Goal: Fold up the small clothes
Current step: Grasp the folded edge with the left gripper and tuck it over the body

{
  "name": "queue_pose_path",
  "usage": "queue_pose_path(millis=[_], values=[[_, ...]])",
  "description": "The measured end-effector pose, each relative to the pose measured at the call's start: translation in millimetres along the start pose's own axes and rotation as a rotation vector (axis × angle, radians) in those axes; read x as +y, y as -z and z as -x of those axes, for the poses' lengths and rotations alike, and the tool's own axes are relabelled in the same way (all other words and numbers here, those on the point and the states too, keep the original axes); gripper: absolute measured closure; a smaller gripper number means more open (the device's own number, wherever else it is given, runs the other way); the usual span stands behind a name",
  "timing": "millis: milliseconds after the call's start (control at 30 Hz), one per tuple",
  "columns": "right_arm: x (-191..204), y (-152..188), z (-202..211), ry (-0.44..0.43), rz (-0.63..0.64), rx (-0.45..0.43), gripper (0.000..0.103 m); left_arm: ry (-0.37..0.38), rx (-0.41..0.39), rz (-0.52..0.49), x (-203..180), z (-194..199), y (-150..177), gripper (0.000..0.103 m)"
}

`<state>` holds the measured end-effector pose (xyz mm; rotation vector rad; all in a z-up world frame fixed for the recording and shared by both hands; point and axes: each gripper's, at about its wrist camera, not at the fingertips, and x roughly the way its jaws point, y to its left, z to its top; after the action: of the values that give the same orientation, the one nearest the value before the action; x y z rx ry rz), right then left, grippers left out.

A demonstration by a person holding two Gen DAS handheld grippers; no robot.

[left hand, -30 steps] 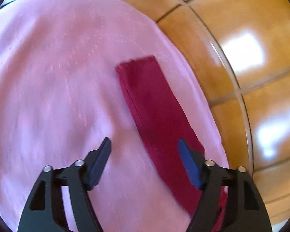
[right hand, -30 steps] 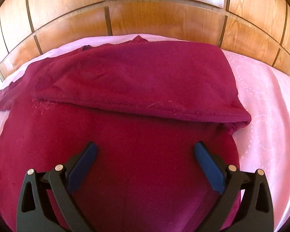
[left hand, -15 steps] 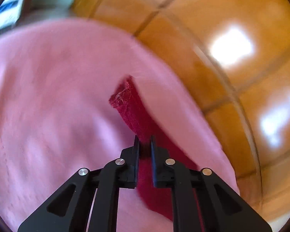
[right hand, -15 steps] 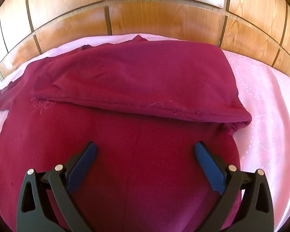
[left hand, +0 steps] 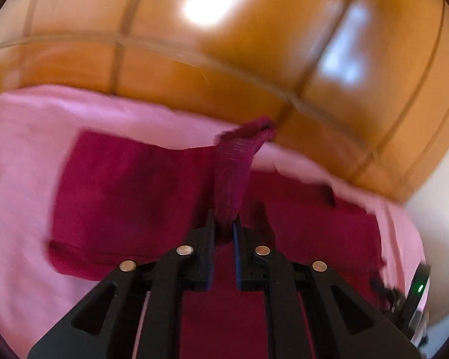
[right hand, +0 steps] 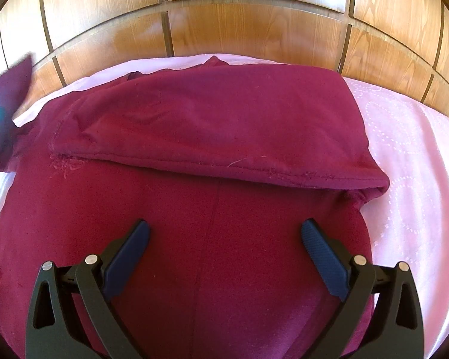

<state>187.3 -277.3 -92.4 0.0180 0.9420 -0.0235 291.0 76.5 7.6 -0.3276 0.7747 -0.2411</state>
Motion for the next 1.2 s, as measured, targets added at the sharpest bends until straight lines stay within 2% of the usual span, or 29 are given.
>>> queue_pose_path(millis=[33,100,133,167,267,433,500,567,833,867,933,967,1000,1100,1167,1200], values=[[0,0,0,-0.002,-0.001,-0.001,0.002,-0.014,0.028,-0.028,-13,-13,8,0.091],[-1,-1,1,-0.005,-0.003,-0.001,0.002,-0.017,0.067,-0.049,-24,-20,23,0.073],[-1,-1,1,-0.007,-0.004,-0.002,0.002,-0.019,0.080,-0.047,-28,-24,29,0.070],[-2,-1,1,-0.010,-0.006,-0.003,0.002,-0.025,0.083,-0.053,-30,-27,30,0.066],[-4,-1,1,-0.018,-0.012,-0.004,0.002,-0.075,0.045,-0.081,-35,-14,43,0.042],[-5,0,2,-0.025,-0.017,-0.008,0.002,-0.174,0.004,-0.097,-32,9,73,0.041],[-5,0,2,-0.028,-0.019,-0.009,0.002,-0.169,0.022,-0.079,-29,10,88,0.037],[-5,0,2,-0.029,-0.019,-0.009,0.002,-0.197,0.052,-0.069,-24,4,106,0.035],[-7,-5,4,-0.053,-0.029,0.009,0.003,-0.111,0.050,-0.014,-6,-1,112,0.028],[-7,-9,8,-0.077,-0.041,0.016,0.013,-0.095,0.044,-0.001,-3,0,112,0.028],[-7,-20,15,-0.196,-0.095,0.028,0.030,-0.066,0.032,0.024,1,1,111,0.028],[-4,-26,17,-0.300,-0.126,0.045,0.040,-0.054,0.028,0.032,4,3,113,0.028],[4,-35,17,-0.430,-0.156,0.075,0.043,-0.042,0.025,0.043,6,4,113,0.028],[37,-52,15,-0.624,-0.156,0.121,0.044,-0.026,0.020,0.054,7,4,113,0.027],[68,-64,2,-0.741,-0.175,0.186,0.031,-0.015,0.017,0.063,9,4,112,0.027],[77,-67,-2,-0.765,-0.177,0.203,0.031,-0.010,0.016,0.066,10,5,112,0.027]])
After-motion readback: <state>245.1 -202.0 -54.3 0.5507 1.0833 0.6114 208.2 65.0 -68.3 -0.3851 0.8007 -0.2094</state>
